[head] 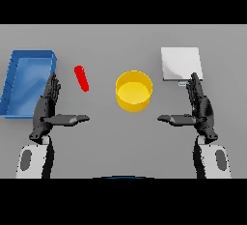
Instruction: Pick up the red beaker and tilt it to pour out 1 green nut into yellow bowl. Pick up the yellow bowl and place it on the metallic measuring scale.
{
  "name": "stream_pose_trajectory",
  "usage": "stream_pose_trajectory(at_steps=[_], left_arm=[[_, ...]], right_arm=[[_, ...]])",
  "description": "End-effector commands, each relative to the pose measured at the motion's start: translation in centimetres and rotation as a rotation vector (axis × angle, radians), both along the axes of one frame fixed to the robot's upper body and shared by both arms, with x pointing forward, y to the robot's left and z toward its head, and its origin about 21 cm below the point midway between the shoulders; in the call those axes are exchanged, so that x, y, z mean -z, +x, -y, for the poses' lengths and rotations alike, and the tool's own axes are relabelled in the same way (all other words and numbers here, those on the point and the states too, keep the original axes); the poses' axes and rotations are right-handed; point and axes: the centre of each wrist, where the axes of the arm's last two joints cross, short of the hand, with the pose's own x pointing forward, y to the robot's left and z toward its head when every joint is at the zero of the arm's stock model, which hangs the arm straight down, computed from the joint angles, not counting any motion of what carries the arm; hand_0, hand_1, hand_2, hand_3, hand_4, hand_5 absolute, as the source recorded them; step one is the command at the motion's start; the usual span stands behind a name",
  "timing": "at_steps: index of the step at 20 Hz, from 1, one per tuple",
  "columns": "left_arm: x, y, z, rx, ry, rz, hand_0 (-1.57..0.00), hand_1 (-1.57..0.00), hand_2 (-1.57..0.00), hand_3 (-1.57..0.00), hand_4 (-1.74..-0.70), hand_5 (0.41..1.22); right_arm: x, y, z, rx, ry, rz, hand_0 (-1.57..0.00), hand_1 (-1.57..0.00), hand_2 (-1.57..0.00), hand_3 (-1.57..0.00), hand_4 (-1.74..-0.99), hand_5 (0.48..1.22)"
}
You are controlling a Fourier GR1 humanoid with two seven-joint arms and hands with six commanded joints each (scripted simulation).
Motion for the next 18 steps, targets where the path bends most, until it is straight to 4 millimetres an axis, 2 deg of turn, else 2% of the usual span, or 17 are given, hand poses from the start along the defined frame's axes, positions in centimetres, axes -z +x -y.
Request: stream_pose_trajectory(at_steps=[1,6,7,8,10,13,16,18], left_arm=[[0.0,0.0,-0.1,-0.002,0.0,0.0,0.0,0.0,0.0,0.0,-1.15,0.599],[0.1,-0.2,-0.5,-0.003,0.001,-0.006,0.0,0.0,0.0,0.0,-1.15,0.599],[-0.3,-1.0,-1.1,0.026,0.063,0.022,0.0,0.0,0.0,0.0,-1.15,0.599],[-0.6,-1.7,-1.2,0.043,0.098,0.028,0.0,0.0,0.0,0.0,-1.16,0.599],[-1.4,-2.3,-1.1,0.064,0.135,0.033,0.0,0.0,0.0,0.0,-1.16,0.599],[-1.9,-2.3,-0.9,0.073,0.169,0.009,0.0,0.0,0.0,0.0,-1.16,0.602],[-1.6,-2.0,-0.4,0.084,0.197,-0.006,0.0,0.0,0.0,0.0,-1.16,0.602],[-0.5,-1.5,0.0,0.095,0.202,-0.02,0.0,0.0,0.0,0.0,-1.17,0.605]], right_arm=[[0.0,0.0,0.0,0.001,0.0,0.0,0.0,0.0,0.0,0.0,-1.167,0.599],[-0.1,0.3,0.3,0.001,-0.004,-0.007,0.0,0.0,0.0,0.0,-1.167,0.599],[-0.3,-0.6,0.5,0.002,-0.163,0.076,0.0,0.0,0.0,0.0,-1.167,0.599],[-0.2,-1.5,0.3,-0.003,-0.249,0.111,0.0,0.0,0.0,0.0,-1.163,0.595],[-0.4,-2.1,-0.4,-0.006,-0.333,0.12,0.0,0.0,0.0,0.0,-1.16,0.591],[-0.6,-2.6,-0.6,-0.003,-0.337,0.117,0.0,0.0,0.0,0.0,-1.173,0.593],[-1.0,-2.3,-0.6,-0.012,-0.316,0.108,0.0,0.0,0.0,0.0,-1.199,0.603],[-1.1,-2.7,-0.3,-0.028,-0.291,0.132,0.0,0.0,0.0,0.0,-1.224,0.611]])
